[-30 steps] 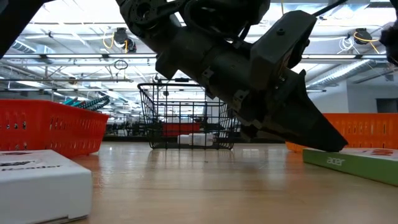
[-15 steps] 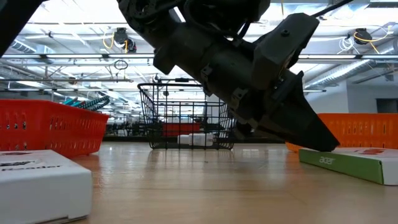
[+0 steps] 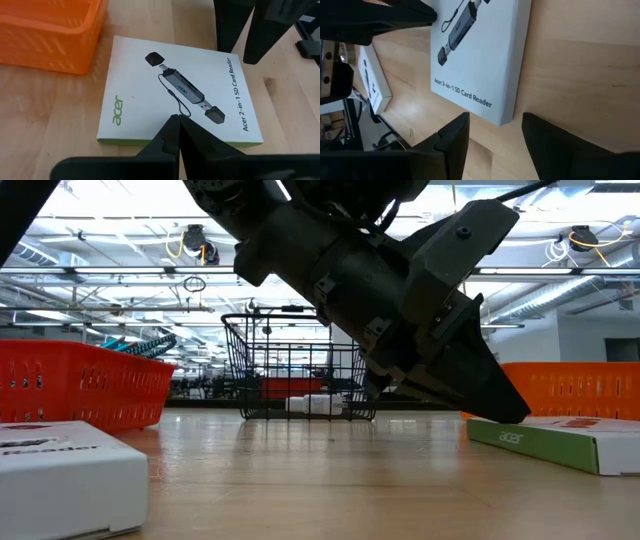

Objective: Pick and place items into bin
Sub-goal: Put the top white card reader box into the orange bin

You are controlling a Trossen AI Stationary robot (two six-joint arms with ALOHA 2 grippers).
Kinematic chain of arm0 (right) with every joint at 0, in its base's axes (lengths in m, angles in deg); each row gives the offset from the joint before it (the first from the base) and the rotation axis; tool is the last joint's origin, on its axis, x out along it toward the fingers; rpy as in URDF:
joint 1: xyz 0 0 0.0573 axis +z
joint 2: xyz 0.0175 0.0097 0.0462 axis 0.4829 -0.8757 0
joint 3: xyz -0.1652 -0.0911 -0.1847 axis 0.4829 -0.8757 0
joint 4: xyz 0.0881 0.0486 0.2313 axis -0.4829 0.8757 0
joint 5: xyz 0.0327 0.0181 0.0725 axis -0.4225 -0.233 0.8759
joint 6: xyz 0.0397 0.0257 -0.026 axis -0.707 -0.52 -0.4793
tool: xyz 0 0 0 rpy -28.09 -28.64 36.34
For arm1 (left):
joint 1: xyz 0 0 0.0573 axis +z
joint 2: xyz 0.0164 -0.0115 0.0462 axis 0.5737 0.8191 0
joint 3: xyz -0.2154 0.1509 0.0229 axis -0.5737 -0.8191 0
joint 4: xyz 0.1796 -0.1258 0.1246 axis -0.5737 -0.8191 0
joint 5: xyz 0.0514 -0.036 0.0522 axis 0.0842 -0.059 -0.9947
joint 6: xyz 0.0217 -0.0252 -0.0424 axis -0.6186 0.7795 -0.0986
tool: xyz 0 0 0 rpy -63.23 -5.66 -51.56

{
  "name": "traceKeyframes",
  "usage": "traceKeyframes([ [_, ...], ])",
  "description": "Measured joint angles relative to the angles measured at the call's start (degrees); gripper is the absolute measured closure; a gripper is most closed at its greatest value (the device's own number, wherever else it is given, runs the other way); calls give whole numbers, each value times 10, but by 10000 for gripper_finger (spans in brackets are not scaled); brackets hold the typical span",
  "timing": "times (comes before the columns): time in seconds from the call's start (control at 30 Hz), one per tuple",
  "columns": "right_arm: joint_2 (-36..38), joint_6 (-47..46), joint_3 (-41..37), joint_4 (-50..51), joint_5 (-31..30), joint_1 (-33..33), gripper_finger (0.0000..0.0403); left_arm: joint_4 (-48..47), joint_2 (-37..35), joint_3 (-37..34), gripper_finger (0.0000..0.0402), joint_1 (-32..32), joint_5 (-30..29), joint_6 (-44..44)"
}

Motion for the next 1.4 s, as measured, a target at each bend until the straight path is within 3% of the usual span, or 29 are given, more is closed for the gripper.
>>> traceKeyframes([
  [0.2, -2, 8, 0, 1, -33, -3, 221, 0, 0, -2, 397, -10, -3, -5],
  [0.4, -3, 76, -3, -21, -92, -13, 220, 1, -2, -14, 391, -11, -2, 9],
  [0.73, -4, 215, -4, -128, -97, -34, 219, -3, -3, -16, 385, -12, 15, 5],
  [0.9, -2, 268, -1, -173, -131, -35, 219, 20, -3, -18, 397, -12, 21, 5],
  [1.03, -2, 292, -1, -167, -208, -52, 220, 45, 1, -18, 391, -12, 45, 16],
  [1.2, -1, 351, 0, -202, -148, -70, 220, 47, 1, -18, 380, -12, 47, 16],
  [1.4, 2, 380, -1, -251, -111, -63, 220, 57, -13, -19, 397, -14, 44, -12],
])
